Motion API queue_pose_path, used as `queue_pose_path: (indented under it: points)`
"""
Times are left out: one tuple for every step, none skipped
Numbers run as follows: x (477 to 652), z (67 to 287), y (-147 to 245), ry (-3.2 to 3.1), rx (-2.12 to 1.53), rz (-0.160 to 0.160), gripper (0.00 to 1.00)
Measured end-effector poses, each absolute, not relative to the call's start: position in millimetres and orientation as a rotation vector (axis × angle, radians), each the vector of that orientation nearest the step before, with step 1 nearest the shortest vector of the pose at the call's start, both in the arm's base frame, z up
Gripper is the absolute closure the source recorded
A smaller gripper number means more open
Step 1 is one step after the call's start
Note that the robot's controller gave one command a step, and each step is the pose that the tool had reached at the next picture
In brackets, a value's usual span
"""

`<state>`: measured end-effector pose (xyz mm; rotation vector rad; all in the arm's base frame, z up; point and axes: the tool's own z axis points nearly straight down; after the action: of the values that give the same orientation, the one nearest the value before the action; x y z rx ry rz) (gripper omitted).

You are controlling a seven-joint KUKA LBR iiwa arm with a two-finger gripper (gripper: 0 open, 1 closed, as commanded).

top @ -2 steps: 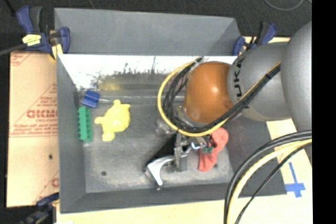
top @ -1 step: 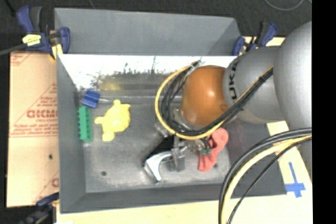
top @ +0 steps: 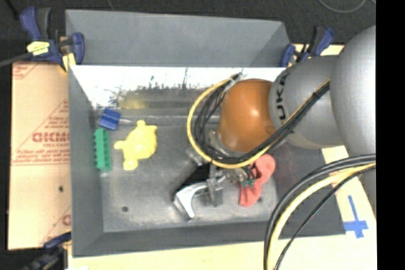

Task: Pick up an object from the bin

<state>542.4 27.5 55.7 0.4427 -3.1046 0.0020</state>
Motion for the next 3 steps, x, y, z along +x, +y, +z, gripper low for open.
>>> queue_pose_path:
  points:
    - [541.1, 61, 27, -3.103, 0.448, 0.002, 1.0]
    - [541.1, 81, 27, -3.108, 0.445, 0.002, 1.0]
    - [540.4, 101, 27, -3.106, 0.444, 0.002, 1.0]
